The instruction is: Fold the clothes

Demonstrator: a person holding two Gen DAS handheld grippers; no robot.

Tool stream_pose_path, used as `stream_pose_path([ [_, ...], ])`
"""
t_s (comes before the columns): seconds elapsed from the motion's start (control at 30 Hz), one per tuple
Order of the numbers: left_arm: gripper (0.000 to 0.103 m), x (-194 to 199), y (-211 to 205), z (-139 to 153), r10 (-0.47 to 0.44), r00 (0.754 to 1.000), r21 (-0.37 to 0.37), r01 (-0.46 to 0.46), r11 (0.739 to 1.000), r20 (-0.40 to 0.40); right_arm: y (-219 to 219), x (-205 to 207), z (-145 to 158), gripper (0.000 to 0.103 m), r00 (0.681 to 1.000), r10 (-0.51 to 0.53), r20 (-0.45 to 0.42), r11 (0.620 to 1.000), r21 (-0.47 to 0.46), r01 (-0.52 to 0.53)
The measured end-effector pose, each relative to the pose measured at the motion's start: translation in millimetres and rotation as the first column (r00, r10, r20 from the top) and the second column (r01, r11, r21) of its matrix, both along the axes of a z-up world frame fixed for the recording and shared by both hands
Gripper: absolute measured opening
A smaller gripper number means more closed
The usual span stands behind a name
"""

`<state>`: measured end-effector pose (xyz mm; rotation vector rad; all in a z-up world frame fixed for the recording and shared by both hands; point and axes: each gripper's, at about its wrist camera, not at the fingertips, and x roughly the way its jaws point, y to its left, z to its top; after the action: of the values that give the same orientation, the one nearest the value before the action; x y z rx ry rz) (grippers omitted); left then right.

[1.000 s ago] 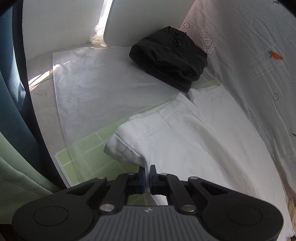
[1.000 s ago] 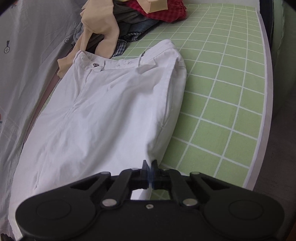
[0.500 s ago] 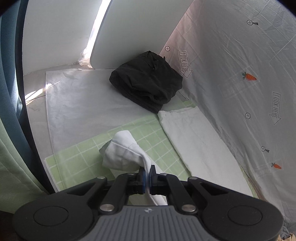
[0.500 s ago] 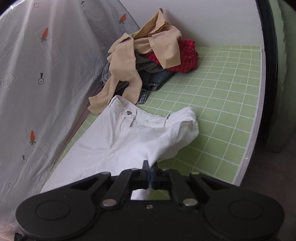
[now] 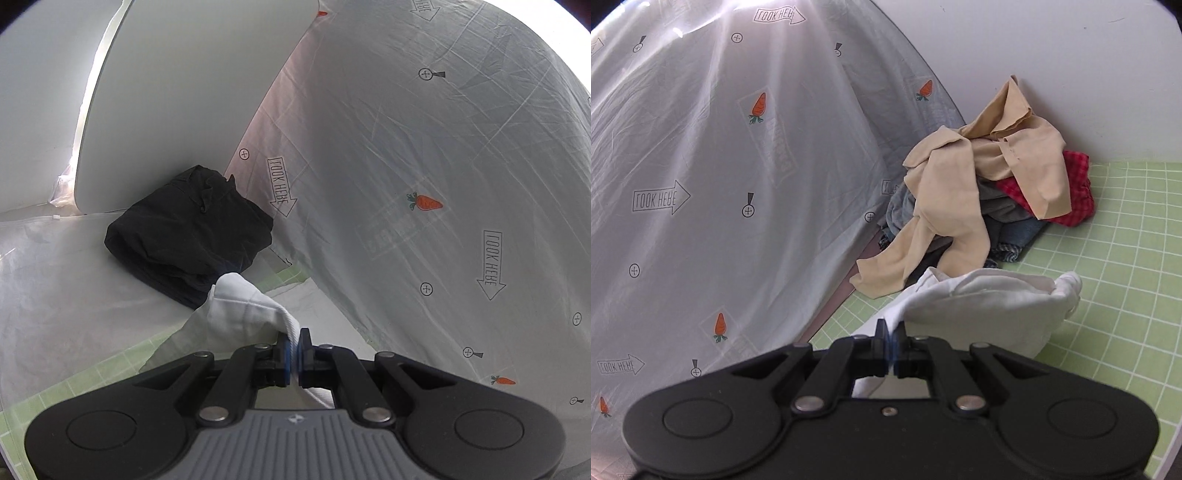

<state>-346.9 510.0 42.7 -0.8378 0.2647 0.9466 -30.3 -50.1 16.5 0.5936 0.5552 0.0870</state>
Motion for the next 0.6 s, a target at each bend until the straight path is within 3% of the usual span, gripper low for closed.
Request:
stream_pose_path([
  [0.07,0.003,19.9,8.6,-5.4,-0.009,1.0,-0.019,0.009,1.0,0.012,11.8,14.8,-3.3,0.002,1.0,0.001,0.001,1.0,-0.012,-0.001],
  [0.2,0.003,69.5,35.8,-4.3,-0.037,0.999,0.016,0.037,0.999,0.008,37.1,51.1,-5.7,0.002,0.999,0.023,0.025,0.998,-0.053,-0.022],
  [0.37,0.004,156.2,107.8,-18.0,-0.061,0.998,0.054,0.059,0.997,0.027,83.7,141.2,-3.9,0.002,0.996,0.074,0.05,0.995,-0.077,-0.07],
  [0.43,0.011,201.8,134.0,-34.6,-0.063,0.998,0.092,0.062,0.994,-0.002,111.0,188.0,-16.5,0.003,0.992,0.115,0.042,0.989,-0.098,-0.11],
  [0.47,0.02,220.8,142.8,-41.1,-0.075,0.997,0.072,0.077,0.994,-0.032,125.9,207.6,-23.2,0.01,0.993,0.118,0.008,0.987,-0.115,-0.116],
  [0.5,0.03,239.6,151.3,-47.5,-0.089,0.994,0.049,0.092,0.995,-0.063,140.8,227.0,-29.9,0.031,0.993,0.119,-0.027,0.984,-0.131,-0.121],
  [0.53,0.035,248.5,153.0,-53.2,-0.108,0.991,0.023,0.11,0.994,-0.075,155.7,246.4,-36.7,0.04,0.991,0.119,-0.062,0.981,-0.148,-0.127],
  [0.6,0.057,244.3,141.9,-71.2,-0.128,0.987,-0.001,0.128,0.992,-0.1,169.2,239.6,-40.8,0.05,0.988,0.143,-0.053,0.971,-0.187,-0.15],
])
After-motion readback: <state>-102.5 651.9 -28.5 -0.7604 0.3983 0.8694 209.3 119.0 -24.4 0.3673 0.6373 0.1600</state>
